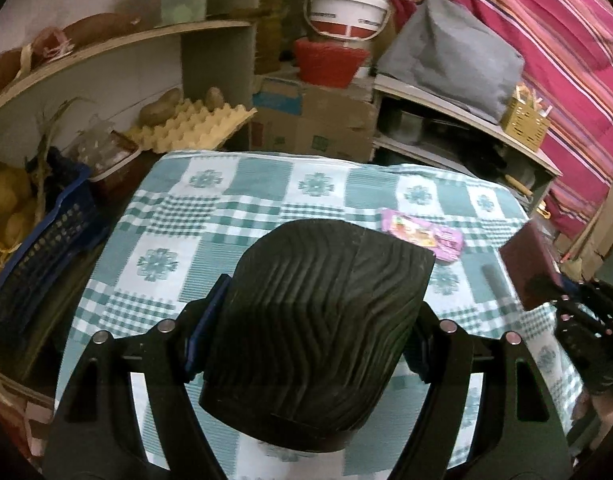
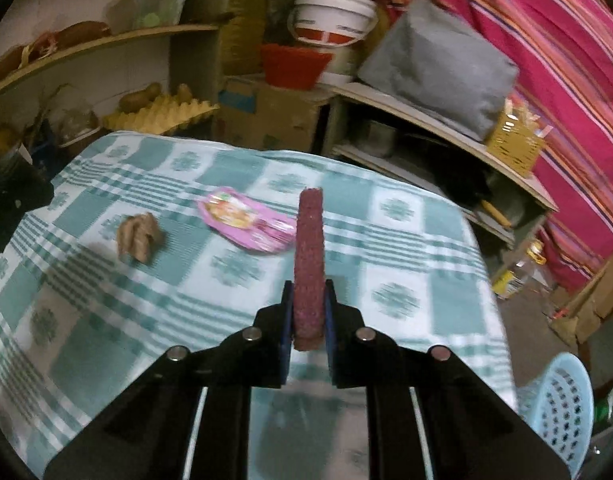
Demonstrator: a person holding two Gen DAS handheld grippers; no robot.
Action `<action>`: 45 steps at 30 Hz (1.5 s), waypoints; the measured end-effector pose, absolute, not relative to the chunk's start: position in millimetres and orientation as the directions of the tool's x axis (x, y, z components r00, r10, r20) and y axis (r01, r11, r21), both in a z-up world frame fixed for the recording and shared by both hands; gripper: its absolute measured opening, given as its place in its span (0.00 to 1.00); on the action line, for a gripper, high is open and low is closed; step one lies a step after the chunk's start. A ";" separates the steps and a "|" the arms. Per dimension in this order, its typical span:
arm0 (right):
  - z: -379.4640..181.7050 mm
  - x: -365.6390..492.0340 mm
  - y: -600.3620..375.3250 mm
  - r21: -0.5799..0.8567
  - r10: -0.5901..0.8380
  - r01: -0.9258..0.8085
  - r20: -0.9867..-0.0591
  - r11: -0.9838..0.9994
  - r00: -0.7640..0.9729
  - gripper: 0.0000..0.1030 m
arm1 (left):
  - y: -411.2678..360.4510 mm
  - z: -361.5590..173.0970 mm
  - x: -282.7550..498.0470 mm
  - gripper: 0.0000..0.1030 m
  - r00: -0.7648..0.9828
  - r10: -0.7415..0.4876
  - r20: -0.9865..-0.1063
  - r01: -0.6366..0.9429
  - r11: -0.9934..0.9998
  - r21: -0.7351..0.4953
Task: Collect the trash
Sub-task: 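Carry cup and scouring pad over the blue basket and open both tools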
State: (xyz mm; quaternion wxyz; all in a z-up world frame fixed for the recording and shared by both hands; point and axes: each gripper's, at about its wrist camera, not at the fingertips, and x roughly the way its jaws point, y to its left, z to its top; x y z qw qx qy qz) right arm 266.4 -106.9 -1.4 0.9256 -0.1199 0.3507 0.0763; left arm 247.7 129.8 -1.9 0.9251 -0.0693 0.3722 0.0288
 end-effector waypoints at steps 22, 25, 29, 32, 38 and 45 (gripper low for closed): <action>16.0 184.1 -320.3 -0.098 -0.145 0.107 -0.609 0.989 0.780 0.14 | -33.1 5.2 231.5 0.71 0.726 -0.134 -0.675 0.141 0.989 -0.045; 15.8 174.9 -341.1 -0.099 -0.173 0.142 -0.604 0.985 0.778 0.14 | -61.3 7.2 228.5 0.71 0.729 -0.162 -0.665 0.183 0.982 -0.038; 18.6 160.1 -370.6 -0.102 -0.210 0.187 -0.593 0.977 0.777 0.14 | -98.5 6.1 227.7 0.71 0.727 -0.195 -0.658 0.232 0.972 -0.031; 21.0 148.3 -393.5 -0.087 -0.233 0.226 -0.583 0.970 0.778 0.14 | -129.8 3.8 228.4 0.71 0.718 -0.236 -0.655 0.270 0.962 -0.051; 17.2 130.9 -431.9 -0.055 -0.264 0.286 -0.582 0.957 0.769 0.14 | -187.6 4.7 225.9 0.71 0.706 -0.323 -0.630 0.348 0.933 -0.089; 14.2 120.2 -473.7 -0.006 -0.292 0.352 -0.574 0.936 0.765 0.14 | -259.4 -1.0 215.8 0.71 0.676 -0.407 -0.615 0.443 0.891 -0.103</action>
